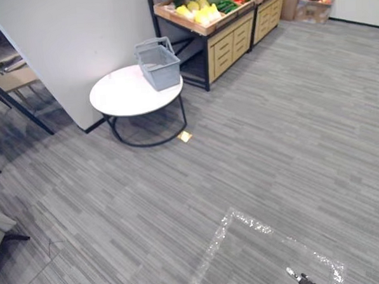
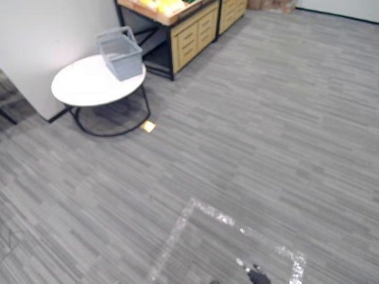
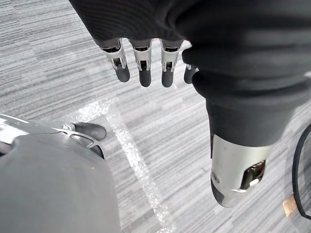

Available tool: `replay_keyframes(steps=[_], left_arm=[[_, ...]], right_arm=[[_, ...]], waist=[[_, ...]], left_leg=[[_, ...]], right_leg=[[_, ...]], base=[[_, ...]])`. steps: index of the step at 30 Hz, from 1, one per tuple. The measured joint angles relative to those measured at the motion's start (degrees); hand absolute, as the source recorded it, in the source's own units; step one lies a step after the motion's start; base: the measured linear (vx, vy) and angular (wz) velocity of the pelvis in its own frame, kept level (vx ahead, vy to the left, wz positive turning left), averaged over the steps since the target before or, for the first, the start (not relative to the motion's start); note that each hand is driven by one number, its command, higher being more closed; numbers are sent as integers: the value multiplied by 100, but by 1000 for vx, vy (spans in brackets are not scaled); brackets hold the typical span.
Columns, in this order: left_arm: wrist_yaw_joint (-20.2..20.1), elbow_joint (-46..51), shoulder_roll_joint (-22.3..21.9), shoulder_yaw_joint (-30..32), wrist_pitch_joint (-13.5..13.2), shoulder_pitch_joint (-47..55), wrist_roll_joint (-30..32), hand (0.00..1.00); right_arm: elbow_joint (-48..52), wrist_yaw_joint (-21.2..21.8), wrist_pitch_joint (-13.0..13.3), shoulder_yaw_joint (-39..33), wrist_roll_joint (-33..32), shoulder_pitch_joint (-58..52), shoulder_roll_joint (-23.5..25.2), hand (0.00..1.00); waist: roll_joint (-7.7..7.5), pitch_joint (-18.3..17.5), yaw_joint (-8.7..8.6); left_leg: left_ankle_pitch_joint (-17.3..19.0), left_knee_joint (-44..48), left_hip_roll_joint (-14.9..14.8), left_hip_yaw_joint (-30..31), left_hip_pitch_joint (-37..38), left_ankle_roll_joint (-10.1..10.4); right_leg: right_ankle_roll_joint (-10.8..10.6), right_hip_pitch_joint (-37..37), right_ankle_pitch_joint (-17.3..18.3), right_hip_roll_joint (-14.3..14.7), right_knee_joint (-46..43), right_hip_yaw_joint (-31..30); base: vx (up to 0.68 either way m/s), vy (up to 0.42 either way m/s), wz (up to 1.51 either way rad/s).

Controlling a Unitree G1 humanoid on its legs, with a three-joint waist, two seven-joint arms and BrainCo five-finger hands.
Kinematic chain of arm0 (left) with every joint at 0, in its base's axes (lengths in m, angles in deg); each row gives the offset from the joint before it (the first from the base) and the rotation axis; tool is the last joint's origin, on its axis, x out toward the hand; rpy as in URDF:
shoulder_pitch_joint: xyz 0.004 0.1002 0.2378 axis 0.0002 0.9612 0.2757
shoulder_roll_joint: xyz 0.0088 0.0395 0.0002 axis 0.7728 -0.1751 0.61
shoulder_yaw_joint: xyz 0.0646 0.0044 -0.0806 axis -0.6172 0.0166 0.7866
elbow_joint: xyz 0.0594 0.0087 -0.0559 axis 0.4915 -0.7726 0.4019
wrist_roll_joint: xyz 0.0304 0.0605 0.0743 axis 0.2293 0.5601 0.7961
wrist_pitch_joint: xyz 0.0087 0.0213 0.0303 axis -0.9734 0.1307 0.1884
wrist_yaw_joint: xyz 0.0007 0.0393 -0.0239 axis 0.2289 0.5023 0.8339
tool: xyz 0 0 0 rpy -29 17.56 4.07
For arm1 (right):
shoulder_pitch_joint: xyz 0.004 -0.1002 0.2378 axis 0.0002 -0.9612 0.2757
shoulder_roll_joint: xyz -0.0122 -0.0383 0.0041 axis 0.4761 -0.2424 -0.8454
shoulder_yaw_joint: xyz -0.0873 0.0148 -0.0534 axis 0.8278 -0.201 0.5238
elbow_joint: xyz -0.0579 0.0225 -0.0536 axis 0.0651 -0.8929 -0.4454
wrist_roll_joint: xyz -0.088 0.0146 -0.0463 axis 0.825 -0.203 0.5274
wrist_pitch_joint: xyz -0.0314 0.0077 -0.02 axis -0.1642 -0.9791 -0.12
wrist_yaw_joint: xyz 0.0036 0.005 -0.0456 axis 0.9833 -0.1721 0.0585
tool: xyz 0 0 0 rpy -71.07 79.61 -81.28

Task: Pick vegetable in the basket

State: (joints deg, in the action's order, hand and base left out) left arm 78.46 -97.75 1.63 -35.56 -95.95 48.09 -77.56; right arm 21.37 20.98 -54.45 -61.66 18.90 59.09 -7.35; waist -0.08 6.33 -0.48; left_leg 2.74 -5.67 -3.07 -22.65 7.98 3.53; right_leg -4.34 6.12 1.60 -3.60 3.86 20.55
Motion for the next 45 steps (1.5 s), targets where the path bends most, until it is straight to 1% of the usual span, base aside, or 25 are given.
replay_keyframes(steps=[8, 10, 12, 15, 16, 18, 20, 21, 22, 24, 25, 26, 27, 29, 30, 34, 36, 37, 38, 39, 40, 41, 42, 43, 45], left_arm=[[51, 48, -13, 202, 4, -36, -219, 0], [55, 106, 4, 231, 3, -68, -233, 0], [71, 273, 57, 228, -8, -139, -384, 0], [107, 323, -16, 227, -15, -174, -473, 0], [129, 323, -45, 221, -15, -166, -518, 0], [190, 322, -121, 215, -16, -175, -685, 0], [193, 322, -128, 214, -25, -172, -695, 0], [193, 324, -144, 224, -27, -179, -694, 0], [198, 327, -188, 242, -66, -172, -696, 0], [198, 328, -247, 364, -82, -162, -699, 0], [197, 330, -249, 447, -83, -165, -770, 0], [205, 340, -237, 463, -98, -133, -855, 0], [209, 338, -180, 449, -132, -148, -858, 0], [233, 306, -140, 435, -139, -176, -859, 0], [251, 300, -124, 432, -142, -168, -858, 0], [266, 214, -45, 397, -118, -116, -829, 0], [253, 252, 15, 133, -118, -52, -813, 0], [249, 266, 99, -39, -114, -66, -807, 0], [250, 291, 117, -87, -115, -71, -797, 0], [250, 341, 123, -191, -116, -77, -789, 0], [251, 349, 120, -246, -116, -79, -776, 0], [251, 368, 116, -256, -119, -138, -704, 0], [252, 367, 106, -249, -120, -184, -660, 0], [249, 378, 76, -232, -130, -265, -616, 0], [250, 395, -11, -228, -122, -454, -610, 0]], right_arm=[[-2, -16, -33, 119, 11, 46, -26, 0], [-11, -19, -33, 177, 13, 89, 8, 0], [-17, -35, -31, 357, 13, 128, -4, 0], [-17, -174, -32, 374, 3, 129, -188, 0], [-17, -199, -33, 386, 2, 126, -224, 0], [-18, -267, -36, 374, -9, 168, -339, 0], [-5, -322, -25, 348, -39, 284, -333, 0], [16, -362, -28, 351, -40, 300, -326, 0], [150, -420, -26, 411, -40, 268, -285, 0], [355, -457, -17, 639, -43, 258, -233, 0], [484, -470, -4, 770, -44, 262, -199, 0], [511, -465, 51, 866, -44, 328, -98, 0], [485, -446, 97, 876, -45, 412, 17, 0], [436, -414, 110, 880, -45, 544, 82, 0], [413, -393, 133, 886, -44, 596, 86, 0], [202, -372, 190, 771, -41, 590, 71, 0], [154, -370, 160, 771, -37, 408, 70, 0], [110, -370, 128, 783, -36, 332, 87, 0], [134, -375, 173, 767, -40, 319, 87, 0], [222, -379, 187, 770, -37, 310, 16, 0], [227, -386, 188, 771, -36, 305, 0, 0], [232, -392, 207, 767, -37, 298, 11, 0], [247, -379, 216, 737, -48, 291, 32, 0], [270, -378, 213, 632, -42, 343, 38, 0], [279, -384, 213, 415, -46, 412, -3, 0]], waist=[[-17, 40, 53], [-130, 116, 52], [-251, 304, 58], [-81, 566, 85], [-29, 570, 86], [66, 596, 90], [65, 603, 149], [74, 608, 179], [116, 594, 226], [159, 587, 243], [137, 585, 273], [23, 553, 342], [-131, 523, 388], [-232, 465, 387], [-294, 412, 390], [-324, 297, 370], [-292, 286, 270], [-271, 315, 151], [-292, 318, 118], [-260, 345, 75], [-243, 352, 61], [-231, 357, 26], [-228, 356, -1], [-218, 361, -93], [-86, 435, -120]], left_leg=[[-2, 43, -7, -10, -98, 1], [99, 541, -34, -8, -328, 144], [355, 2155, -261, -10, -1058, 230], [333, 4204, -785, 70, -1883, 154], [409, 4460, -795, 189, -2074, 152], [570, 4359, -687, 493, -2344, 144], [473, 3210, -547, 593, -2562, 71], [359, 2812, -544, 581, -2571, 58], [-33, 1828, -598, 582, -2551, 114], [-183, 1278, -743, 578, -2584, 104], [-503, 1327, -775, 411, -2574, 82], [-580, 1521, -681, 165, -2532, 5], [-245, 1778, -549, 11, -2594, -209], [110, 1999, -328, -54, -2554, -364], [290, 2092, -180, -137, -2463, -401], [488, 1942, -14, -347, -1857, -605], [635, 1550, -29, -360, -1244, -624], [703, 1417, -11, -345, -924, -655], [703, 1370, -1, -348, -753, -657], [703, 1229, -3, -362, -257, -657], [703, 1176, -7, -365, -97, -657], [704, 1152, -12, -371, 136, -656], [705, 1143, -15, -364, 173, -655], [717, 1069, -21, -326, 270, -643], [883, 886, -122, -307, 378, -432]], right_leg=[[11, -70, 6, 8, -2, 24], [40, -75, 27, -84, -62, 93], [123, -67, 149, -230, -221, 226], [148, 138, 409, -184, -350, 327], [130, 173, 445, -193, -364, 334], [101, 193, 480, -272, -395, 345], [45, 95, 512, -426, -394, 277], [17, 88, 527, -453, -389, 261], [-79, 110, 559, -473, -344, 223], [-206, 140, 634, -479, -341, 126], [-301, 174, 695, -581, -354, 59], [-354, 191, 729, -781, -312, -86], [-363, 181, 715, -945, -369, -233], [-404, 126, 644, -1153, -806, -409], [-581, 114, 497, -1326, -935, -519], [-580, -361, -164, -1629, -2222, -870], [-565, -988, -962, -1841, -3834, -902], [-570, -1370, -950, -1893, -4948, -947], [-461, -1537, -874, -1906, -5385, -946], [-187, -1864, -438, -1824, -6202, -758], [-80, -1956, -226, -1774, -6307, -620], [107, -2124, 212, -1679, -6161, -278], [148, -2207, 343, -1625, -5932, -101], [245, -2368, 407, -1536, -5255, 260], [204, -2596, 355, -1298, -3859, 518]], base=[[2, -1, 1], [11, -10, 16], [-39, -64, 30], [-95, -42, 27], [-4, 61, 18], [66, 120, 5], [112, 169, -14], [194, 240, -20], [225, 261, -17], [265, 275, -24], [373, 320, -43], [459, 345, -49], [405, 246, -37], [440, 198, -10], [539, 263, -9], [417, 219, -40], [385, 165, -18], [288, 85, 8], [419, 86, 1], [265, 27, -13], [377, 17, -13], [226, -18, 2], [250, -53, 25], [234, -93, 46], [275, -134, 51]])
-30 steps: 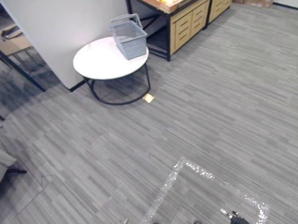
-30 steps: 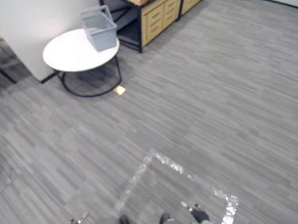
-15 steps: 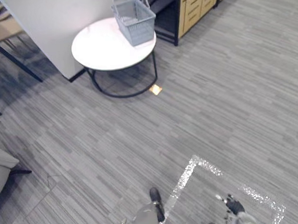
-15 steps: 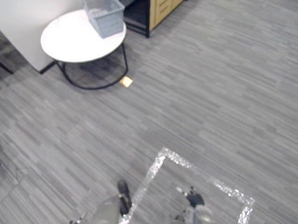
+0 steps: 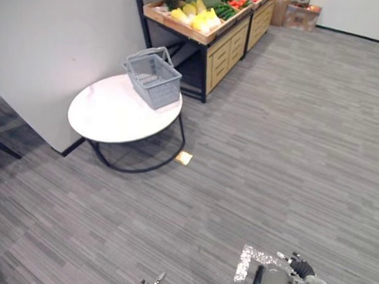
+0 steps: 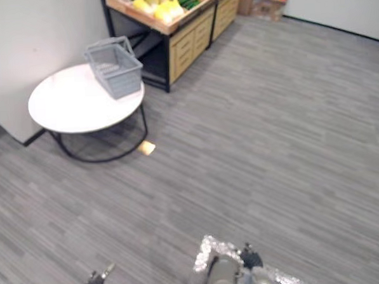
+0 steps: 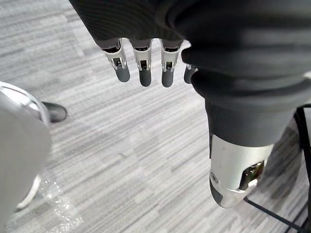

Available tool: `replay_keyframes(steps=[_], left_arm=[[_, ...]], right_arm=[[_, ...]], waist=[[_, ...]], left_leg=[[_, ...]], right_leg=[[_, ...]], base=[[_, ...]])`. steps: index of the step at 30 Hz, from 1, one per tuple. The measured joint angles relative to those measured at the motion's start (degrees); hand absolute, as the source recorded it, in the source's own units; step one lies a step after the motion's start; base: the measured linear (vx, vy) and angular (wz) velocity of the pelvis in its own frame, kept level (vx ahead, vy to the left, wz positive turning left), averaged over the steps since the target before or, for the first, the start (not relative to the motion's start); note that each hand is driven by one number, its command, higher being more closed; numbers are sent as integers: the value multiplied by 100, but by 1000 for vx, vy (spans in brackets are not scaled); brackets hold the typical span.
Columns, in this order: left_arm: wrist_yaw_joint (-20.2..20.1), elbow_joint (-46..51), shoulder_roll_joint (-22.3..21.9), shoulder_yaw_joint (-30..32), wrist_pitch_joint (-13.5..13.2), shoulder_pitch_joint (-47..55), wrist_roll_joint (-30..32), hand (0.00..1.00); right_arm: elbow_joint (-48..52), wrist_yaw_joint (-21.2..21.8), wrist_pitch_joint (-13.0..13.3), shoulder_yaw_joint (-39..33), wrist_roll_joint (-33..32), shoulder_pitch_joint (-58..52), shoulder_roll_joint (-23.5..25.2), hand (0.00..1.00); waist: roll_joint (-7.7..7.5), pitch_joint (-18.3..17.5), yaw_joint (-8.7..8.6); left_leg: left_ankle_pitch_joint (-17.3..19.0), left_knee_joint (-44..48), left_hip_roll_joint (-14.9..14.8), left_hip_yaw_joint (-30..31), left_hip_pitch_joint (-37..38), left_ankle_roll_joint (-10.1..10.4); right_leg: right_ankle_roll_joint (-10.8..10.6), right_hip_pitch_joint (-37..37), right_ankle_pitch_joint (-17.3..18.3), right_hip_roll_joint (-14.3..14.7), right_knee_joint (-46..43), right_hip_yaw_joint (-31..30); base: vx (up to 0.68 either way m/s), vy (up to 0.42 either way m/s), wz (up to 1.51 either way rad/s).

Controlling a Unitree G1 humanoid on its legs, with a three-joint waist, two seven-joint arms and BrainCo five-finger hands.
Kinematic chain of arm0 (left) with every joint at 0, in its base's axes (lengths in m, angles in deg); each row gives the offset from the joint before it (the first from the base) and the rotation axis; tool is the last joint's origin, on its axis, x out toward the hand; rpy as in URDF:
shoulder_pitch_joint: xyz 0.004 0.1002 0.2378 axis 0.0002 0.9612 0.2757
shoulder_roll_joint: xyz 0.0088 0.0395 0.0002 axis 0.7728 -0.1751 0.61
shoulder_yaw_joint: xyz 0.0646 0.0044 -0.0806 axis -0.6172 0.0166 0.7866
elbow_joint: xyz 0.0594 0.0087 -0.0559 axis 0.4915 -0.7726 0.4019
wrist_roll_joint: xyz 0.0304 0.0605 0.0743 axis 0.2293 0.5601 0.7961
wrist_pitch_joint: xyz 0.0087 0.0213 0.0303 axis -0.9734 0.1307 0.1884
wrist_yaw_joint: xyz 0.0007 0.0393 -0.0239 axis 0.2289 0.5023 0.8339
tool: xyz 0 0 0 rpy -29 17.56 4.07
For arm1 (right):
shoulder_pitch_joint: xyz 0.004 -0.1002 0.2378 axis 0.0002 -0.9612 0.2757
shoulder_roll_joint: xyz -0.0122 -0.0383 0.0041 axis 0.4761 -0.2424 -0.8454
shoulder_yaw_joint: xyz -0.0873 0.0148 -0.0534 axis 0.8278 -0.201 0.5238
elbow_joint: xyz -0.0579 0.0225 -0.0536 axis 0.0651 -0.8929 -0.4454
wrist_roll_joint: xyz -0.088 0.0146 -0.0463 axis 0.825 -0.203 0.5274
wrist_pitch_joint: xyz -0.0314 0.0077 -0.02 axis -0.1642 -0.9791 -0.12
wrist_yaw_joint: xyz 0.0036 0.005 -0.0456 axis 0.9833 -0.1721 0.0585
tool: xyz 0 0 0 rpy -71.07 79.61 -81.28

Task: Pick vegetable in the basket

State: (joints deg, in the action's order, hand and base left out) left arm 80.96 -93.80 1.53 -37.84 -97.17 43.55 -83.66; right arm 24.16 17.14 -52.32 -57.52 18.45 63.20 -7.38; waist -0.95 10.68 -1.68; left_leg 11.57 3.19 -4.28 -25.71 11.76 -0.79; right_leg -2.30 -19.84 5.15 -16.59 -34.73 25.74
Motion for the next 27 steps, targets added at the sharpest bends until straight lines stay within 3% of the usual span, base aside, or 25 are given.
replay_keyframes(steps=[1, 3, 4, 5, 6, 7, 8, 9, 10, 11, 12, 13, 15, 17, 19, 21, 22, 23, 25, 26, 27], left_arm=[[0, 27, -47, 12, -2, -61, 3, 0], [9, 23, -191, 253, 2, -24, 6, 0], [15, 11, -242, 354, 7, 14, 8, 0], [39, -18, -301, 600, 3, 29, 14, 0], [56, -85, -364, 709, 4, -11, 29, 0], [59, -133, -427, 739, 6, -41, 32, 0], [60, -159, -529, 734, 2, -51, 45, 0], [54, -166, -566, 735, 0, -158, 45, 0], [51, -164, -582, 733, 5, -203, 45, 0], [45, -98, -566, 744, -7, -237, 47, 0], [49, -31, -539, 731, -17, -267, 44, 0], [50, 11, -523, 734, -16, -266, 38, 0], [54, 158, -504, 788, -16, -269, 19, 0], [56, 326, -519, 792, -24, -267, -9, 0], [63, 398, -522, 780, -82, -267, -16, 0], [67, 447, -535, 781, -94, -248, -22, 0], [95, 517, -578, 798, -106, -168, -23, 0], [122, 520, -616, 844, -121, -133, -20, 0], [157, 483, -673, 971, -116, 3, -10, 0], [167, 491, -629, 1066, -120, 70, -10, 0], [192, 504, -539, 1128, -126, 62, -8, 0]], right_arm=[[-2, -8, -7, -128, 5, 5, -7, 0], [-5, -49, -69, -371, 8, -53, 17, 0], [39, -50, -77, -413, 9, -96, 21, 0], [94, -51, -88, -504, 35, -215, 10, 0], [97, -59, -115, -548, 66, -240, -42, 0], [104, -64, -119, -554, 68, -301, -98, 0], [120, -65, -121, -585, 74, -378, -180, 0], [92, -69, -129, -692, 78, -342, -154, 0], [73, -66, -128, -748, 79, -342, -156, 0], [5, -67, -144, -792, 119, -384, -105, 0], [-86, -80, -160, -758, 201, -458, -94, 0], [-88, -90, -177, -706, 242, -503, -85, 0], [-14, -126, -213, -502, 242, -512, -91, 0], [141, -136, -214, -303, 235, -513, -104, 0], [225, -133, -196, -253, 225, -448, -100, 0], [308, -132, -195, -139, 225, -350, -45, 0], [430, -133, -184, -48, 226, -337, 28, 0], [458, -135, -145, -20, 226, -336, 71, 0], [483, -152, -117, 104, 229, -370, 169, 0], [498, -161, -117, 156, 231, -396, 238, 0], [512, -167, -120, 145, 231, -399, 390, 0]], waist=[[37, 39, 4], [-29, 72, 28], [-32, 75, 31], [-84, 81, 40], [27, 140, 13], [174, 98, 10], [400, 36, 54], [455, 14, 49], [431, 21, 40], [409, 35, 12], [398, 51, 23], [373, 69, 29], [302, 145, 42], [307, 173, 88], [304, 173, 225], [301, 177, 351], [308, 172, 363], [336, 157, 362], [305, 64, 452], [158, -23, 500], [-91, -129, 571]], left_leg=[[96, -123, -35, -10, 82, 160], [250, -215, -74, 54, 352, 485], [320, -209, -103, 61, 442, 599], [611, -204, -184, 156, 678, 813], [746, -215, -365, 167, 845, 847], [814, -231, -478, 182, 902, 761], [797, -183, -706, 335, 987, 536], [431, 230, -888, 572, 844, 755], [284, 628, -995, 738, 662, 804], [-50, 1776, -1291, 1070, 111, 895], [-771, 3010, -1572, 1432, -476, 1008], [-1051, 3539, -1670, 1528, -697, 1049], [-990, 5168, -1846, 1400, -1568, 955], [-593, 5505, -1747, 1201, -2127, 879], [-274, 5083, -1538, 1028, -2658, 776], [-227, 3829, -1347, 784, -2902, 661], [-385, 2349, -1177, 594, -2899, 531], [-604, 1427, -1098, 501, -2797, 479], [-1295, 998, -1035, 251, -2650, 266], [-1209, 1000, -935, 117, -2656, 170], [-969, 1071, -773, -47, -2674, 108]], right_leg=[[-120, -5, -157, 91, 915, 46], [-190, 52, -838, 118, 2833, -168], [-223, 40, -878, 105, 3044, -283], [-278, -19, -1149, 42, 2793, -495], [-237, -160, -1288, 148, 2224, -536], [-189, -262, -1229, 248, 1887, -546], [70, -432, -824, 463, 1393, -549], [176, -463, -563, 601, 1198, -549], [203, -391, -501, 661, 1244, -522], [264, -108, -438, 793, 1429, -378], [271, 248, -323, 907, 1659, -235], [294, 431, -264, 949, 1750, -200], [332, 1176, -49, 1032, 2099, -118], [251, 1670, 45, 1053, 2359, -42], [150, 1986, 50, 1069, 2636, 18], [26, 2245, 36, 1085, 2889, 15], [-102, 2426, 52, 1083, 3049, 24], [-192, 2513, 105, 1086, 3095, 15], [-350, 2645, 191, 1014, 3175, -186], [-371, 2652, 185, 928, 3279, -292], [-398, 2598, 117, 796, 3343, -522]], base=[[307, -167, 48], [361, -251, 37], [475, -412, 16], [516, -447, 5], [530, -453, 2], [512, -398, -20], [545, -464, -37], [552, -496, -37], [558, -497, -15], [555, -393, 18], [552, -325, 25], [523, -213, 25], [503, -143, 24], [355, -73, 28], [343, 19, 4], [358, 100, -8], [371, 181, -3], [375, 211, -8], [379, 231, -32], [569, 250, -40], [483, 174, -22]])
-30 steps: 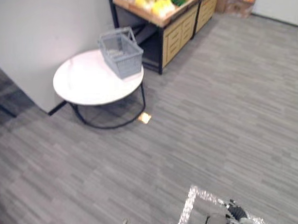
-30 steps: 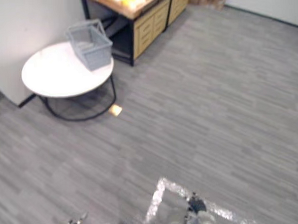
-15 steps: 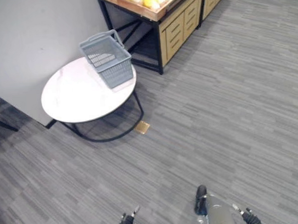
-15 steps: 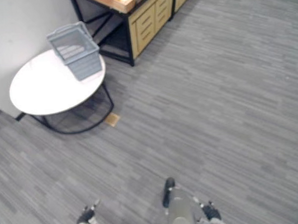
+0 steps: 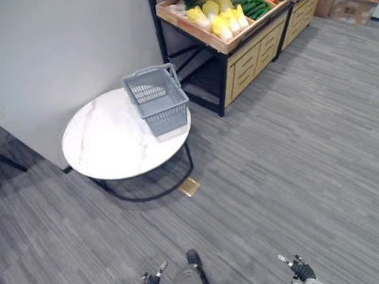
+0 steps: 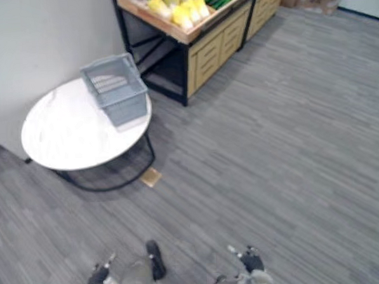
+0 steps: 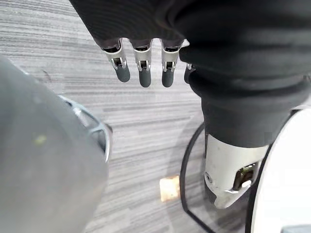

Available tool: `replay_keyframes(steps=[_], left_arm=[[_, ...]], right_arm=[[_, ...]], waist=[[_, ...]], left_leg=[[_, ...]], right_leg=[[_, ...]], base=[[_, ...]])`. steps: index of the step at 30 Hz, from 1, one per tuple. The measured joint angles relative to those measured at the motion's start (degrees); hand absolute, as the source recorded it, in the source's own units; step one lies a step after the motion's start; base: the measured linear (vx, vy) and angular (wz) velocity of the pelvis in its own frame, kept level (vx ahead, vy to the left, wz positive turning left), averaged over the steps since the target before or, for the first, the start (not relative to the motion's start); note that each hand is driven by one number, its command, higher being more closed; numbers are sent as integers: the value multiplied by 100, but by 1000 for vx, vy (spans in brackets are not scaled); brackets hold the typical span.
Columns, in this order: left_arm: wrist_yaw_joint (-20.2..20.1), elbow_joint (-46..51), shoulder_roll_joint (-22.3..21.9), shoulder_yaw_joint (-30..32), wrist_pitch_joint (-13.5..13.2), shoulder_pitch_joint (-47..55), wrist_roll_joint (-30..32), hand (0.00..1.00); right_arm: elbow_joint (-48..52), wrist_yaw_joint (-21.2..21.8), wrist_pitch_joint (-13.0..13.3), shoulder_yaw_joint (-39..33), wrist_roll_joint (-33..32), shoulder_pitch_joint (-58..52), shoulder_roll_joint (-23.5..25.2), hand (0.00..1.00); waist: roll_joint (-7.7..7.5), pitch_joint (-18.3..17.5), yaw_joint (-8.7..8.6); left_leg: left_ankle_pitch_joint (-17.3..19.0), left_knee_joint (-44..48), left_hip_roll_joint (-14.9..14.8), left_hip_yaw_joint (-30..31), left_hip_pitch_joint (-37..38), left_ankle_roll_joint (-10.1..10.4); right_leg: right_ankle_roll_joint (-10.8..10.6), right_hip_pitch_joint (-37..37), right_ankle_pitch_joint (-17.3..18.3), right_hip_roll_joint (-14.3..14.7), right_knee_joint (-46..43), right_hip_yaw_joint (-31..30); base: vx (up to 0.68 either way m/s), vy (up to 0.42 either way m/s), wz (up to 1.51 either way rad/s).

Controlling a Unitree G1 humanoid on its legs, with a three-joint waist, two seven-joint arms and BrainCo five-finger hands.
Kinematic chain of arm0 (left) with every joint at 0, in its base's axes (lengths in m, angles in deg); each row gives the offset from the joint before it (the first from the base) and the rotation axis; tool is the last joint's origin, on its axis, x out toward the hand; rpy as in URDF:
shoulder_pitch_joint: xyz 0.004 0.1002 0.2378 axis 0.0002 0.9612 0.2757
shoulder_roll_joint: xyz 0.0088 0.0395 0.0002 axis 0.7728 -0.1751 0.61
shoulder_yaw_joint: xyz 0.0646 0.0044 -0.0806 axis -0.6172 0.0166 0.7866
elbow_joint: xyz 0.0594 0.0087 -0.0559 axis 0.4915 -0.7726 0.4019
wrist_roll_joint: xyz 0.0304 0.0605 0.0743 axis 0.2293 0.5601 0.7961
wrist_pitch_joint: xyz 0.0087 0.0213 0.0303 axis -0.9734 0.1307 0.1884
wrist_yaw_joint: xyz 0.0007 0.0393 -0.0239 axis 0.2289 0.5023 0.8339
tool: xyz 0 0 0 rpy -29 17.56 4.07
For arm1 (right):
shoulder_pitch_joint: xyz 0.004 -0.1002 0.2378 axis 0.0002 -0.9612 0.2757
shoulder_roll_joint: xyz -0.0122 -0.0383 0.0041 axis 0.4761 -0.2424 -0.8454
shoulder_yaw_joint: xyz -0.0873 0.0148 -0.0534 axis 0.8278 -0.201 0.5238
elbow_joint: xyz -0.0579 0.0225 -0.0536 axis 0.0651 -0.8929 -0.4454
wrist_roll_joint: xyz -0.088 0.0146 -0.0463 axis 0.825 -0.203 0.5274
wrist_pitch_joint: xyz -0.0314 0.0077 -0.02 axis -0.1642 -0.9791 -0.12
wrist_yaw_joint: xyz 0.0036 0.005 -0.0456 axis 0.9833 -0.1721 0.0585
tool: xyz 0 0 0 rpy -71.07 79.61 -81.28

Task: Pick vegetable in the basket

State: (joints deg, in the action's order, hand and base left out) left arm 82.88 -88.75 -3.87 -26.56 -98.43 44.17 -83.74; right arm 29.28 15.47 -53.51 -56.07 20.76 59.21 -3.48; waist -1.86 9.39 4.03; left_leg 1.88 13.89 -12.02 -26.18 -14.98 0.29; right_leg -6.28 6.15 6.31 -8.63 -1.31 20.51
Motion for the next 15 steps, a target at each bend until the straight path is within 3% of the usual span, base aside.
replay_keyframes(steps=[2, 4, 5, 6, 8, 10, 11, 12, 13, 15], left_arm=[[2, -19, 54, 2, 9, 3, 9, 0], [-3, -152, 62, -46, 13, -10, 12, 0], [-4, -269, 103, -213, 45, 4, 25, 0], [-9, -367, 199, -401, 57, 23, 64, 0], [-13, -447, 362, -657, 129, 47, 88, 0], [-14, -472, 400, -738, 171, 31, 245, 0], [-18, -482, 400, -807, 175, 10, 280, 0], [-20, -485, 395, -810, 175, 2, 281, 0], [-30, -499, 376, -784, 174, 3, 289, 0], [-29, -514, 362, -743, 173, 4, 291, 0]], right_arm=[[-53, 1, -4, -70, 4, -12, 107, 0], [-173, 27, -9, -362, 25, -1, 105, 0], [-307, 27, -7, -477, 51, 19, 17, 0], [-412, 32, -28, -472, 69, 41, -58, 0], [-450, 42, -22, -514, 95, 84, -103, 0], [-449, 50, -22, -565, 242, 127, -157, 0], [-449, 45, -22, -711, 281, 148, -163, 0], [-449, 42, -22, -777, 280, 159, -163, 0], [-467, 42, -33, -969, 285, 162, -161, 0], [-468, 41, -41, -1013, 286, 142, -160, 0]], waist=[[-128, -80, 29], [-107, -126, 45], [-35, -168, -17], [-48, -180, -88], [-94, -176, -268], [-113, -161, -344], [-76, -139, -378], [-60, -129, -399], [-59, -121, -399], [-59, -121, -401]], left_leg=[[225, 222, 133, -140, 67, -139], [432, 135, 282, -235, 460, -149], [558, 6, 319, -271, 725, -116], [639, -166, 350, -288, 1042, -103], [748, -367, 428, -242, 1478, -111], [811, -522, 455, -137, 1926, -83], [807, -688, 458, -23, 2185, -78], [801, -746, 457, 25, 2286, -68], [799, -809, 469, 167, 2460, -64], [799, -852, 500, 256, 2529, -63]], right_leg=[[-89, 14, -101, -202, -144, -270], [-109, -165, -113, -428, -974, -493], [-371, -590, -274, -588, -2131, -612], [-742, -1087, -752, -777, -3319, -850], [-870, -1673, -1247, -990, -4807, -1032], [-596, -2085, -1068, -1047, -5709, -885], [-445, -2202, -679, -1058, -5717, -526], [-356, -2218, -473, -1070, -5533, -314], [1, -2175, -213, -1071, -4501, 256], [40, -2103, -252, -1012, -3533, 425]], base=[[501, 199, -20], [394, 217, -22], [335, 201, -10], [328, 180, -2], [336, 92, 20], [343, 21, 35], [350, -43, 43], [478, -128, 75], [380, -163, 67], [278, -186, 73]])
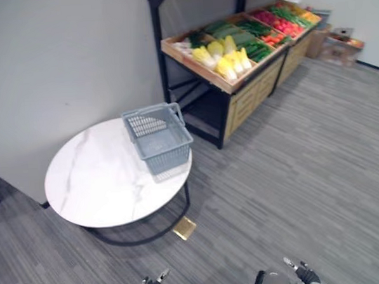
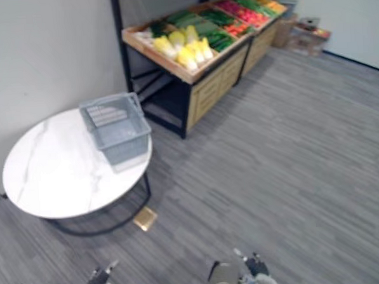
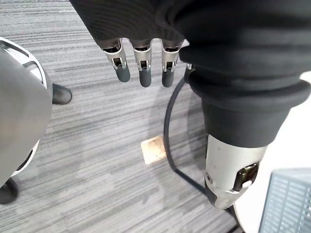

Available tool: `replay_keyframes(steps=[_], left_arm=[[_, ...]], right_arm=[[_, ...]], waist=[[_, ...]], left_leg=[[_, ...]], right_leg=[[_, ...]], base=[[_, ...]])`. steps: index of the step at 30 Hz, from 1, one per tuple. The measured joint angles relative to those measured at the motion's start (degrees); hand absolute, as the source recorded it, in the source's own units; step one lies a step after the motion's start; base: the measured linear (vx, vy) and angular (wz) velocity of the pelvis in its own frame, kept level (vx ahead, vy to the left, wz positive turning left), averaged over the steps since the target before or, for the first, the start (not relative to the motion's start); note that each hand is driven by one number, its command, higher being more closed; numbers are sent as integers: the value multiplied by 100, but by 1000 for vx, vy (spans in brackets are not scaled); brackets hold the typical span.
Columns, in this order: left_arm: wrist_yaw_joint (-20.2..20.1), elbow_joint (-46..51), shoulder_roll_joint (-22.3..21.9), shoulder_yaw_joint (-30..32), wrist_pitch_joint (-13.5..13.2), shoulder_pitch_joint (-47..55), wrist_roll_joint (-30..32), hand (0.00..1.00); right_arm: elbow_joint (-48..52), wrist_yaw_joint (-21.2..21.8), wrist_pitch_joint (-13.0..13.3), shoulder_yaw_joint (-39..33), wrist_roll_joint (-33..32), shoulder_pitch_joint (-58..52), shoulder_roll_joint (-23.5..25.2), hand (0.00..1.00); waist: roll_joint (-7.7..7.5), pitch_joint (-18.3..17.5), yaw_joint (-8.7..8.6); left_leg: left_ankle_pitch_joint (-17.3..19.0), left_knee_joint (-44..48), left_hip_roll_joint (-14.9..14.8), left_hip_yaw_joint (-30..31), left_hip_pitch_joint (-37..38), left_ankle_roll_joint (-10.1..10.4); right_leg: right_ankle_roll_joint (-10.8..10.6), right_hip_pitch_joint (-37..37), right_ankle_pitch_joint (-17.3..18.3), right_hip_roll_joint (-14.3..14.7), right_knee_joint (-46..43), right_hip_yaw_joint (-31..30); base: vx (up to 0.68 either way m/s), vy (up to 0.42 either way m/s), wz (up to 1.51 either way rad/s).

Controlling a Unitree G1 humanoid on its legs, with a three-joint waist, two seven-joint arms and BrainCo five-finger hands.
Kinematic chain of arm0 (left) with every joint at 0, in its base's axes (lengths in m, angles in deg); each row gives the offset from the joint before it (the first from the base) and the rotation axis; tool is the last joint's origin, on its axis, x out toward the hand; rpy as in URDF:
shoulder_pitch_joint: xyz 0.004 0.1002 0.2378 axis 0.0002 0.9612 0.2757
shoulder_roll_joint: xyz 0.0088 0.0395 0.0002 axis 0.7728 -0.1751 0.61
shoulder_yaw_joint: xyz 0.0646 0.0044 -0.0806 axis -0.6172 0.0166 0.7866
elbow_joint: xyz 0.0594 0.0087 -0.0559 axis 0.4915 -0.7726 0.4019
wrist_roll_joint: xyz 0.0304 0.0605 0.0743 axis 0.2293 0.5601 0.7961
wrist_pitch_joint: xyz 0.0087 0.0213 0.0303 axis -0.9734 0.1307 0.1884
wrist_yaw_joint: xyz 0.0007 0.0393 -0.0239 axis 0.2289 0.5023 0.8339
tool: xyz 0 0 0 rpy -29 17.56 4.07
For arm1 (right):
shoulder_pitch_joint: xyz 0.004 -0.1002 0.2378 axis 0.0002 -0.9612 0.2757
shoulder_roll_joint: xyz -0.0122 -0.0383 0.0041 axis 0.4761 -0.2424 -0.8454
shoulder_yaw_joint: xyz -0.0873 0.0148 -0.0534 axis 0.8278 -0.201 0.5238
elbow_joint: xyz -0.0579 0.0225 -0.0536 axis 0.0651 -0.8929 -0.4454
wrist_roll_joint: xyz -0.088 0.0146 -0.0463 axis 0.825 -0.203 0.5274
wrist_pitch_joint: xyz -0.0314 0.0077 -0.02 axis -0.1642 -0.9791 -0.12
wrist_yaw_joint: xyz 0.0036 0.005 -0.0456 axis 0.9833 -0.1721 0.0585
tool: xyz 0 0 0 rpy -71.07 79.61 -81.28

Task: Pick vegetable in the basket

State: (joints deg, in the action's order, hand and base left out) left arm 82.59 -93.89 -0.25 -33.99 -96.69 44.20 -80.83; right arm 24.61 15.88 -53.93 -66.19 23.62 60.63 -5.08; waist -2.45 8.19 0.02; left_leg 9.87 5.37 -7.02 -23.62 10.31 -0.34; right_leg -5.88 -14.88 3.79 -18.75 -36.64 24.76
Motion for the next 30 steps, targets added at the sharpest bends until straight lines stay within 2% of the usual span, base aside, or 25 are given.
replay_keyframes(steps=[1, 2, 3, 4, 5, 6, 7, 9, 10, 12, 16, 19, 21, 22, 30], left_arm=[[0, -19, -23, 118, -2, -6, 8, 0], [-3, -16, -23, 234, -6, -5, 40, 0], [0, -116, -133, 380, 4, -14, 149, 0], [0, -122, -259, 467, 2, -8, 165, 0], [8, -117, -428, 526, -8, -10, 213, 0], [6, -117, -448, 580, -15, -3, 222, 0], [-4, -114, -437, 619, -14, 0, 222, 0], [-1, -116, -378, 740, -31, -1, 215, 0], [1, -122, -351, 745, -30, -4, 213, 0], [-2, -180, -317, 738, -17, 1, 208, 0], [-52, -196, -195, 623, 7, -3, 161, 0], [-100, -187, -61, 159, 11, -11, 186, 0], [-104, -180, -24, 2, 9, -21, 218, 0], [-169, -174, 17, -441, 81, -152, 880, 0], [-224, -180, 21, -414, 88, -144, 877, 0]], right_arm=[[0, 1, -25, -37, 4, -36, 12, 0], [-11, 5, -68, -63, 19, -87, 21, 0], [-69, 3, -103, -111, 78, -64, -63, 0], [-70, 0, -99, -130, 135, -46, -134, 0], [-29, -10, -86, -140, 202, -38, -286, 0], [-6, -10, -120, -129, 219, -78, -323, 0], [1, -5, -117, -127, 219, -118, -298, 0], [-14, 15, -115, -113, 216, -149, -214, 0], [-20, 18, -106, -114, 209, -147, -205, 0], [-125, 40, -94, -124, 150, -175, -209, 0], [-274, 61, -89, -113, -30, -193, -215, 0], [-341, 48, -85, -106, -179, -152, -214, 0], [-342, 19, -81, -54, -283, -119, -214, 0], [-279, 21, 42, 573, -282, 91, -400, 0], [-280, 58, 39, 524, -290, 26, -392, 0]], waist=[[-35, -3, -3], [-131, -1, -4], [35, 58, 88], [218, 50, 135], [458, 113, 103], [475, 123, 88], [429, 115, 100], [246, 79, 177], [249, 69, 170], [274, -5, 137], [244, -70, 81], [219, -78, -75], [223, -82, -143], [453, 109, -150], [425, 102, -153]], left_leg=[[30, -45, 48, 182, 40, 101], [101, -104, 107, 344, 114, 283], [160, -252, -28, 420, 206, 512], [162, -256, -140, 425, 194, 516], [158, -341, -282, 605, 253, 554], [76, -428, -296, 837, 313, 617], [55, -454, -294, 940, 324, 668], [-55, -573, -297, 1199, 298, 848], [-80, -613, -321, 1239, 273, 881], [-185, -704, -477, 1559, 84, 961], [-466, -690, -530, 1773, -349, 899], [-930, -721, -413, 1491, -608, 875], [-1133, -724, -359, 1441, -701, 895], [-766, -704, -223, 871, -781, 854], [-763, -725, -222, 816, -631, 853]], right_leg=[[-30, 132, -296, 99, 1116, -55], [35, 256, -853, 154, 1847, -258], [135, 449, -567, 323, 1970, -318], [134, 442, -569, 401, 1898, -367], [150, 403, -510, 509, 1577, -680], [161, 408, -265, 494, 1227, -889], [150, 417, -101, 469, 1104, -943], [-44, 529, 406, 414, 1109, -818], [-106, 601, 498, 431, 1221, -755], [-87, 747, 536, 575, 1511, -380], [-76, 739, 650, 600, 1751, -4], [-74, 948, 480, 495, 2003, 360], [-50, 1046, 425, 499, 2170, 373], [-187, 1221, -690, 841, 3738, -475], [-188, 1339, -689, 845, 3768, -524]], base=[[258, -212, 92], [329, -303, 89], [246, -243, 53], [269, -246, 50], [200, -137, 75], [177, -115, 90], [126, -133, 83], [113, -229, 54], [81, -205, 48], [43, -119, 62], [65, -66, 58], [95, -31, 74], [70, -5, 61], [29, -1, 13], [-3, 0, -2]])
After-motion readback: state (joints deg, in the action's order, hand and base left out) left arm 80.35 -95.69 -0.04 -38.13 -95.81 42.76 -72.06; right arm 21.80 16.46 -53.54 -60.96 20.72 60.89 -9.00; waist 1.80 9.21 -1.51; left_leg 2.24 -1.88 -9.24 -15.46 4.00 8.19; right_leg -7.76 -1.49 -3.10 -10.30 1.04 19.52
